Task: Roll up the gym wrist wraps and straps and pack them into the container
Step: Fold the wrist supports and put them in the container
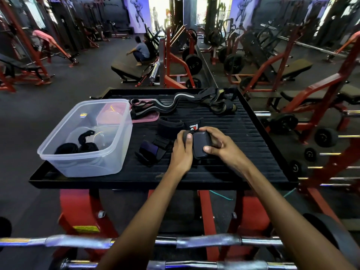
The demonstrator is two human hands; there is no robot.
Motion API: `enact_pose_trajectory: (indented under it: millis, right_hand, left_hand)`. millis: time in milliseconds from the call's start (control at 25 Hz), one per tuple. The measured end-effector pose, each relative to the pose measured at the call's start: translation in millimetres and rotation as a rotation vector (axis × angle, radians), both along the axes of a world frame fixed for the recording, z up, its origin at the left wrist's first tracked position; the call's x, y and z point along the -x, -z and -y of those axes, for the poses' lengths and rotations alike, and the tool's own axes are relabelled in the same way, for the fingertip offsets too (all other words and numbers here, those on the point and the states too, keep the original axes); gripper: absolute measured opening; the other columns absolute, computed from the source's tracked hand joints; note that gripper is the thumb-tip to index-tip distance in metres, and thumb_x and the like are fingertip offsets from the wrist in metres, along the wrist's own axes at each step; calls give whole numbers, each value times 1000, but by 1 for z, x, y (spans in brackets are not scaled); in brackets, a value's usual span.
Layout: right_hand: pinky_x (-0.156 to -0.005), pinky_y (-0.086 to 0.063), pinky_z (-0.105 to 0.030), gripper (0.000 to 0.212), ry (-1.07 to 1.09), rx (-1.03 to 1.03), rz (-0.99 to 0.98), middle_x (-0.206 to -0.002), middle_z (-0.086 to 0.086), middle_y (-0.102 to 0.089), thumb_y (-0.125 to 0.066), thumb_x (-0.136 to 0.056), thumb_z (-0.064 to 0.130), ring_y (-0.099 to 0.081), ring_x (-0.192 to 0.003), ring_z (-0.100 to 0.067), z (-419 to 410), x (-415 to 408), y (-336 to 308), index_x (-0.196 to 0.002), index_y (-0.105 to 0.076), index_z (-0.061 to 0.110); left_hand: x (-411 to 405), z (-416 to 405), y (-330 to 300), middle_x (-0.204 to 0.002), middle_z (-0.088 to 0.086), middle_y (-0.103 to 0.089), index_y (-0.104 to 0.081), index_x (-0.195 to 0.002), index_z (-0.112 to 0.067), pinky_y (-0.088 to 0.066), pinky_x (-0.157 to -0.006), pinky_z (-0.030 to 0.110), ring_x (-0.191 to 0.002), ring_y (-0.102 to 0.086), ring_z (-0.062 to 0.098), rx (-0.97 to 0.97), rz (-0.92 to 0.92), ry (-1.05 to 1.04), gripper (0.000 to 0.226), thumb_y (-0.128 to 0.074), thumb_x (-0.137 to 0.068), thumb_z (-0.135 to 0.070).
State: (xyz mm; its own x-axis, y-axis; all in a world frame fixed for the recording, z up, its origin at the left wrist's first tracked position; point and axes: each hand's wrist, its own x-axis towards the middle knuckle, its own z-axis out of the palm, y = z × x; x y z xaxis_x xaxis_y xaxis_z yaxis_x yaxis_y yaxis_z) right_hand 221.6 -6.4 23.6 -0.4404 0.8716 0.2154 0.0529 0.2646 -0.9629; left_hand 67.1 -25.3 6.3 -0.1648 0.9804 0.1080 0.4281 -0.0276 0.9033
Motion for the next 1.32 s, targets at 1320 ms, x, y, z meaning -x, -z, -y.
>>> enact_pose_trajectory:
  millis: [1320]
  right_hand:
    - [-86, -46, -28, 54, 367, 151, -113, -92, -3, -70, -25, -100, 47, -65, -89, -13, -16, 35, 6, -87, -68, 16]
  left_hand:
    - [6, -10, 5, -131, 2, -47, -44, -133, -18, -36, -102, 24, -122, -46, 13, -110, -58, 212, 69, -73, -76, -42]
